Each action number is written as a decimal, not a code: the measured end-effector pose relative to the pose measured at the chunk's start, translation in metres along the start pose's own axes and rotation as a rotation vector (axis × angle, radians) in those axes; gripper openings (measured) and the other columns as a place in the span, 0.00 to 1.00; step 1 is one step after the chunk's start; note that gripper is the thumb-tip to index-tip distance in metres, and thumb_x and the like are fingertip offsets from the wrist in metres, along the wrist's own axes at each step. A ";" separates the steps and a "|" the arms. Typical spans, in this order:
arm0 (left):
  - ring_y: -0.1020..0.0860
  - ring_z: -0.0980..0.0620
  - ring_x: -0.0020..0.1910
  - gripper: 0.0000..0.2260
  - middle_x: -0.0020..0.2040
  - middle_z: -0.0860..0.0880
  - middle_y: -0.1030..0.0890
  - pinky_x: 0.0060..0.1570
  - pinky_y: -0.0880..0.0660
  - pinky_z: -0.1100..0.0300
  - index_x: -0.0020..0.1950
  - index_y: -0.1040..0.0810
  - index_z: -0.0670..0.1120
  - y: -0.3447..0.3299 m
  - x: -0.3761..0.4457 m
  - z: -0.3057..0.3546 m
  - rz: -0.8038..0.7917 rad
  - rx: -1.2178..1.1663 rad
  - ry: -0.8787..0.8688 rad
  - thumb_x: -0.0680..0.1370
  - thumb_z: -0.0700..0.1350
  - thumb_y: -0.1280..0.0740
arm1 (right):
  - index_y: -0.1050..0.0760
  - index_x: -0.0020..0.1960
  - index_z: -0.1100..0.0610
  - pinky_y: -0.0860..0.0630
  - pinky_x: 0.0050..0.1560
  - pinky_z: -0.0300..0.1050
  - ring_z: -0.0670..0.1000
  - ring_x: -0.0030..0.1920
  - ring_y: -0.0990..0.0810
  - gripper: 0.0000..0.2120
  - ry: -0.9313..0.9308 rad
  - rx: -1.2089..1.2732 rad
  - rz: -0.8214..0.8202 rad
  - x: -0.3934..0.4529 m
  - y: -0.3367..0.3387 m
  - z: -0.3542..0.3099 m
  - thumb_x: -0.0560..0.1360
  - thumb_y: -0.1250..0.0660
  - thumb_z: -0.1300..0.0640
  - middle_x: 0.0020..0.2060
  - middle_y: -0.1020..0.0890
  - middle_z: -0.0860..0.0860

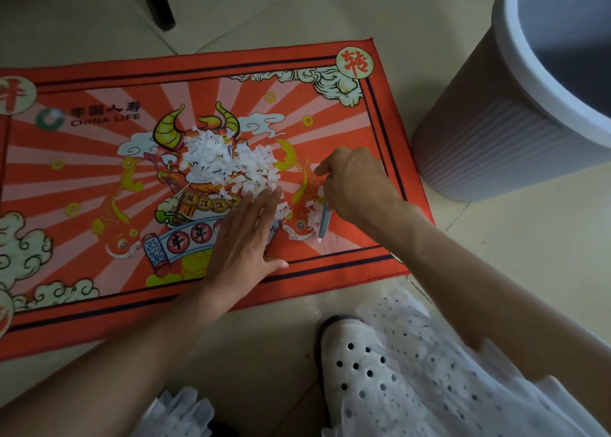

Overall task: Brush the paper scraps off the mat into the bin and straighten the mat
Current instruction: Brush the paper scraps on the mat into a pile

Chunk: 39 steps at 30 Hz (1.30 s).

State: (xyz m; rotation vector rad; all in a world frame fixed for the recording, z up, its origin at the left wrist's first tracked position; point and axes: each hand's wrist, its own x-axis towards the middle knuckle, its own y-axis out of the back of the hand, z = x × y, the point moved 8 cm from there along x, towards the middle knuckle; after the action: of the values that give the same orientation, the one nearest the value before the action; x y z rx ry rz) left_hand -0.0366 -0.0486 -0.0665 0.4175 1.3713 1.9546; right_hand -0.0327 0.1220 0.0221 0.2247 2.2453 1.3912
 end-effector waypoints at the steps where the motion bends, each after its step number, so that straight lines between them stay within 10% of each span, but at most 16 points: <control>1: 0.49 0.43 0.79 0.57 0.81 0.46 0.46 0.75 0.48 0.51 0.81 0.52 0.48 0.001 -0.001 -0.002 0.013 -0.014 0.013 0.63 0.55 0.19 | 0.23 0.60 0.59 0.21 0.50 0.51 0.60 0.51 0.20 0.14 0.008 -0.007 0.003 0.002 0.000 -0.004 0.76 0.40 0.63 0.54 0.21 0.59; 28: 0.47 0.42 0.79 0.59 0.80 0.46 0.45 0.76 0.44 0.44 0.81 0.52 0.47 0.015 -0.008 -0.045 0.116 -0.032 0.164 0.61 0.56 0.18 | 0.31 0.52 0.57 0.37 0.36 0.43 0.56 0.47 0.28 0.04 0.226 -0.204 0.029 0.055 0.010 -0.102 0.79 0.43 0.62 0.49 0.28 0.56; 39: 0.49 0.43 0.79 0.57 0.81 0.46 0.45 0.76 0.46 0.46 0.81 0.51 0.46 0.016 -0.011 -0.046 0.112 -0.022 0.151 0.63 0.55 0.19 | 0.25 0.63 0.58 0.25 0.45 0.45 0.60 0.52 0.21 0.16 0.143 -0.213 -0.040 0.018 0.003 -0.043 0.77 0.41 0.65 0.57 0.23 0.60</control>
State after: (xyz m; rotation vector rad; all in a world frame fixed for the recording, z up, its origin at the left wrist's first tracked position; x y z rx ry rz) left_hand -0.0635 -0.0910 -0.0684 0.3491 1.4465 2.1280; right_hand -0.0697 0.0955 0.0344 0.0084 2.1777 1.6568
